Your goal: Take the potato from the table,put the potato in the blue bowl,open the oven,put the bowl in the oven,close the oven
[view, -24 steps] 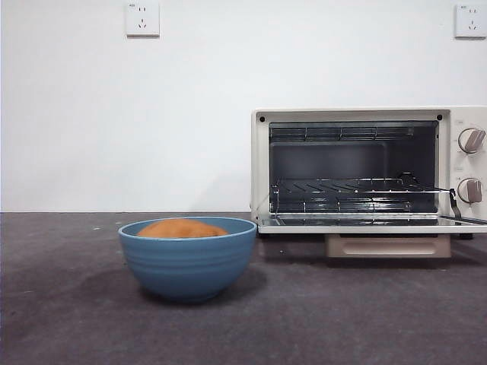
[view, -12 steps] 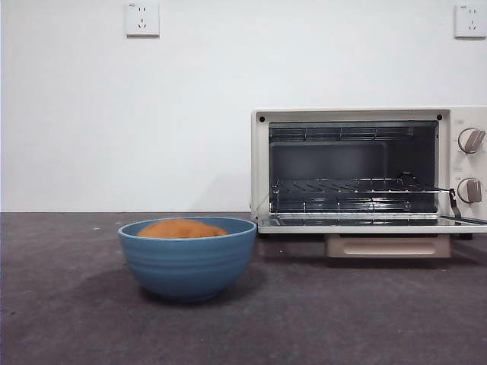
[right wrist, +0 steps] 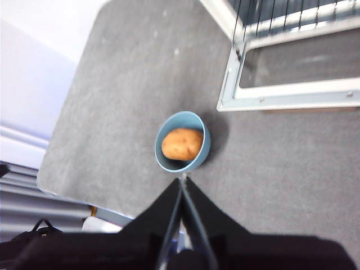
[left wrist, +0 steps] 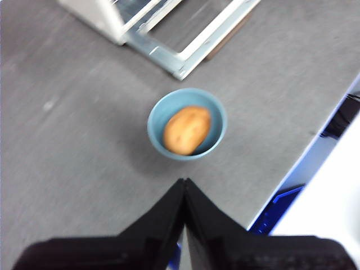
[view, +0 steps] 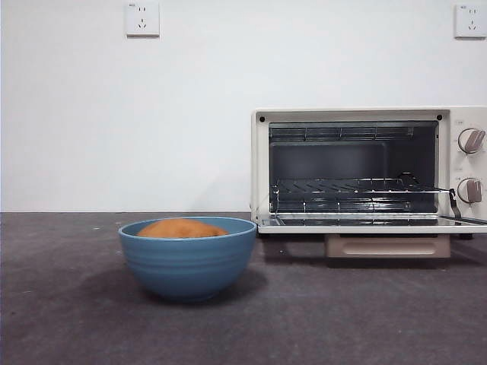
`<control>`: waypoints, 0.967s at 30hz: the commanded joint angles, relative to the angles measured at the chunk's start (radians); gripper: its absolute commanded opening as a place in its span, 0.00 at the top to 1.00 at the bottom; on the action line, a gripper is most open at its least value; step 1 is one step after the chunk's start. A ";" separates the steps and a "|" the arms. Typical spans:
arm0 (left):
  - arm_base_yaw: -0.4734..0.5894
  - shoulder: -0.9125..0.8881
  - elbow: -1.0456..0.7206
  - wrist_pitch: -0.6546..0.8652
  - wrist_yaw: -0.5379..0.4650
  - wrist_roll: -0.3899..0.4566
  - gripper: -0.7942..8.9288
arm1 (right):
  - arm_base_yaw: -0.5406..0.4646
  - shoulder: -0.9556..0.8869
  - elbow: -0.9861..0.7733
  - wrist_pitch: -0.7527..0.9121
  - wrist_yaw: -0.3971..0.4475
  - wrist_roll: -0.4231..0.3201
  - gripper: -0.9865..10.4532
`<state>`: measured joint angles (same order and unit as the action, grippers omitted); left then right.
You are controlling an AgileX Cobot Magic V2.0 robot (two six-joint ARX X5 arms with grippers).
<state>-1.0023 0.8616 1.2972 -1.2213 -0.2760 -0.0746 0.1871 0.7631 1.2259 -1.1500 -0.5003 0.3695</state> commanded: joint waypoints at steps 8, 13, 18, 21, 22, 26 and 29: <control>0.002 -0.296 -0.172 -0.012 -0.021 -0.084 0.92 | 0.282 0.209 -0.008 0.163 0.119 0.061 0.87; 0.002 -0.347 -0.177 -0.096 -0.043 -0.135 0.92 | 0.515 0.369 -0.008 0.229 0.311 0.103 0.80; 0.002 -0.373 -0.178 -0.096 -0.031 -0.167 0.92 | 0.651 0.552 -0.008 0.310 0.360 0.165 0.79; 0.002 -0.378 -0.178 -0.096 -0.031 -0.187 0.92 | 0.665 0.655 -0.007 0.334 0.362 0.181 0.67; 0.002 -0.378 -0.178 -0.096 -0.031 -0.187 0.92 | 0.665 0.683 -0.007 0.338 0.362 0.181 0.66; 0.001 -0.382 -0.178 -0.096 -0.027 -0.187 0.92 | 0.663 0.791 -0.007 0.356 0.396 0.201 0.66; 0.001 -0.382 -0.178 -0.096 -0.027 -0.187 0.92 | 0.659 0.841 -0.007 0.385 0.436 0.215 0.66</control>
<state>-1.0023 0.4862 1.1236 -1.3228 -0.3038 -0.2516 0.8452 1.5974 1.2243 -0.7742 -0.0723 0.5655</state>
